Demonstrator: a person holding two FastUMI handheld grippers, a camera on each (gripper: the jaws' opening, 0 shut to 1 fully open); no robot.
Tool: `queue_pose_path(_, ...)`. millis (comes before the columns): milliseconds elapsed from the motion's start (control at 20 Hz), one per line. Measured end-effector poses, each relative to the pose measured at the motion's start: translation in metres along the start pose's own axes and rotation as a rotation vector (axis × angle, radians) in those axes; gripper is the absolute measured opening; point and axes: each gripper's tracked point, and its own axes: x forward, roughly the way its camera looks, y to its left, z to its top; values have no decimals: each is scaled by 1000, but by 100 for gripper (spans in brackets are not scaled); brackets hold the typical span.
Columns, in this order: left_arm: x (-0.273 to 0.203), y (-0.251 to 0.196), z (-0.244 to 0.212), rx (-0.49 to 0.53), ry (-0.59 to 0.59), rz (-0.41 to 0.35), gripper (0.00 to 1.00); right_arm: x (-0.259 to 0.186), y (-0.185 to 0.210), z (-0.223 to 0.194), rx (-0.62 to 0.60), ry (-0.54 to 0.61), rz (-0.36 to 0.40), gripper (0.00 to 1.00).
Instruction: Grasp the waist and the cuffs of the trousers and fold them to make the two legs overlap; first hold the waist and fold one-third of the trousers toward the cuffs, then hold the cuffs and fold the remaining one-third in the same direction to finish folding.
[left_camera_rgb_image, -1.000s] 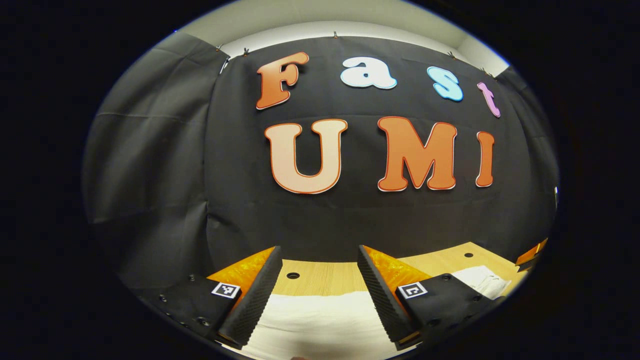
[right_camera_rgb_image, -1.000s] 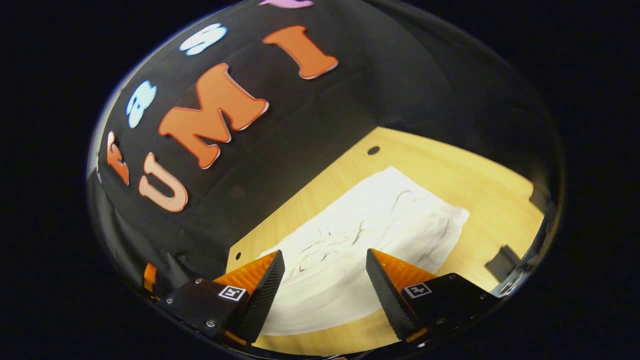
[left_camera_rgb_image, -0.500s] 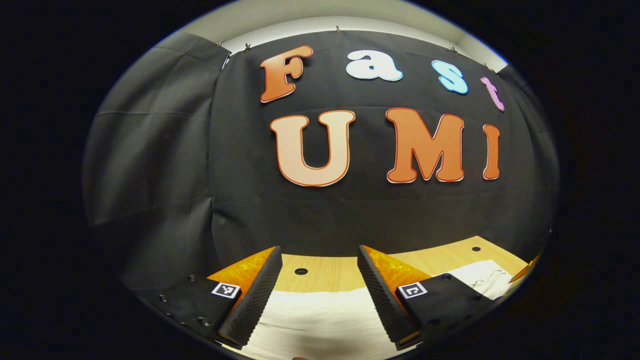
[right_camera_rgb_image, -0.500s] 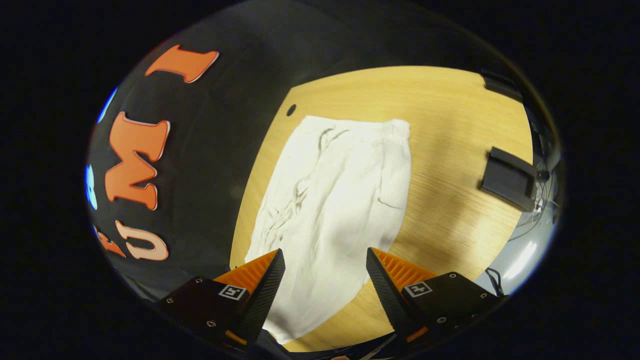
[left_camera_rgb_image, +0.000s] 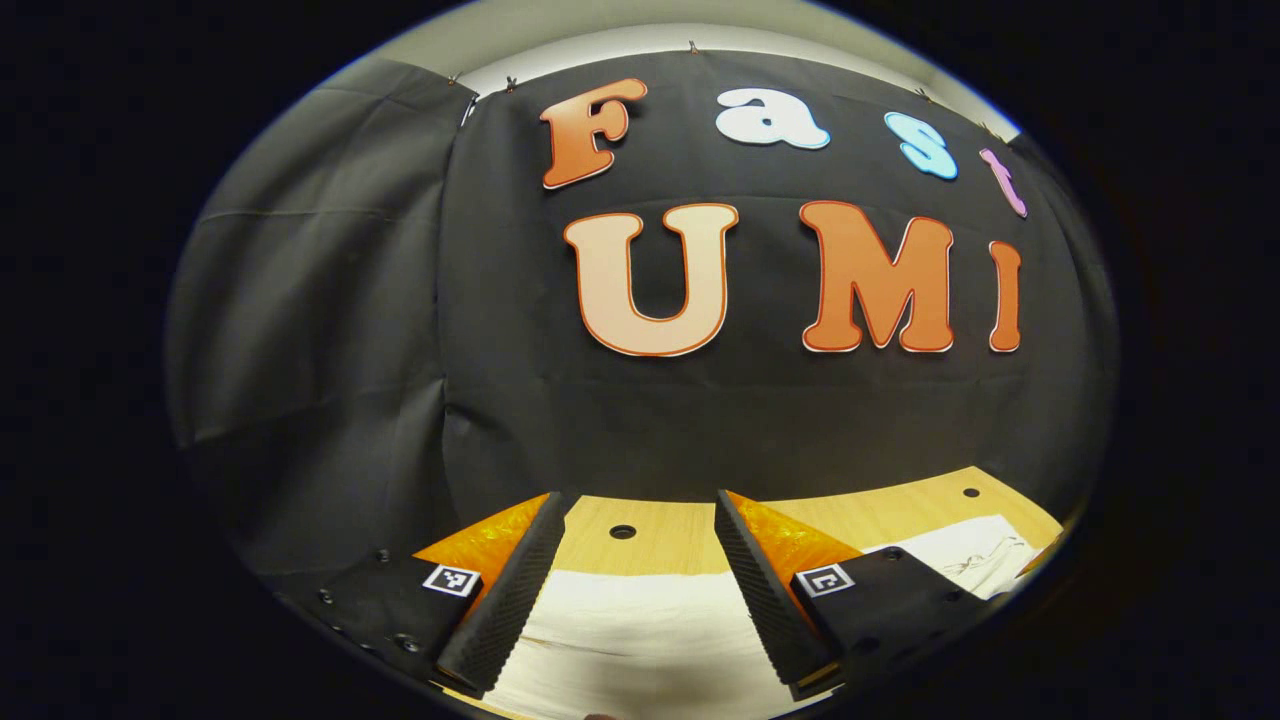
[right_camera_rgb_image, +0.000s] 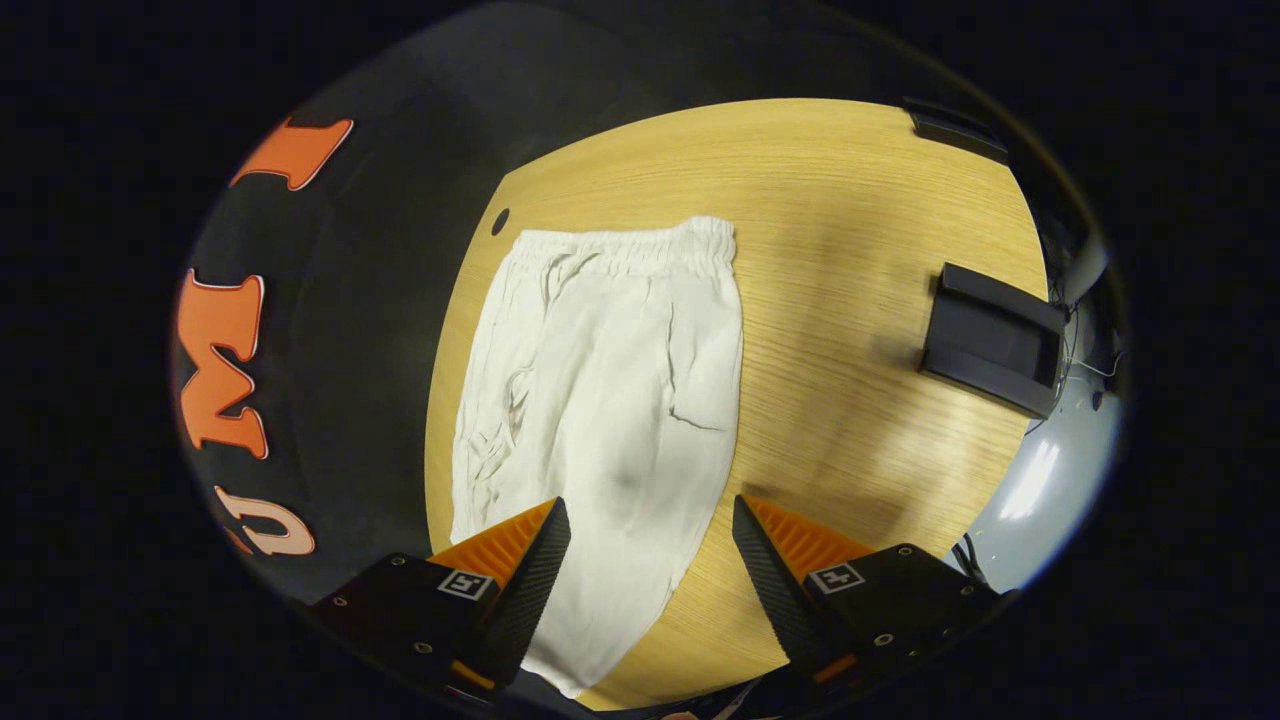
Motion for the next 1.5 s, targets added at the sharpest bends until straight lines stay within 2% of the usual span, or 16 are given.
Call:
queue_pose_path(450, 3, 18, -11, -39, 31, 39, 99, 19, 7, -10, 57, 54, -2, 98)
queue_pose_path(700, -3, 29, -28, -95, 72, 56, 99, 26, 15, -8, 85, 69, 19, 98)
queue_pose_path(850, -5, 41, -41, -167, 111, 76, 99, 34, 16, -8, 67, 80, 11, 93)
queue_pose_path(900, -8, 45, -50, -198, 131, 85, 99, 39, 16, -8, 64, 82, 11, 80)
queue_pose_path(950, -11, 50, -59, -232, 154, 96, 99, 42, 16, -9, 59, 90, 8, 73)
queue_pose_path(1000, -13, 57, -70, -271, 180, 107, 99, 45, 14, -10, 56, 100, 5, 70)
queue_pose_path(1100, -20, 67, -94, -375, 236, 142, 99, 48, 6, -11, 57, 108, -16, 34)
queue_pose_path(1150, -21, 74, -106, -445, 268, 160, 99, 50, 4, -12, 64, 113, -26, 34)
queue_pose_path(1200, -24, 78, -121, -524, 301, 178, 99, 49, 4, -13, 78, 115, -29, 4)
queue_pose_path(1300, -29, 89, -162, -694, 376, 229, 100, 49, 3, -13, 64, 126, -25, 1)
queue_pose_path(1350, -35, 95, -185, -760, 423, 277, 99, 49, 2, -13, 51, 127, -29, 1)
queue_pose_path(1400, -43, 102, -203, -807, 460, 328, 100, 49, 2, -13, 42, 129, -34, 1)
queue_pose_path(1500, -54, 106, -236, -909, 521, 375, 100, 49, 1, -12, 35, 133, -38, 1)
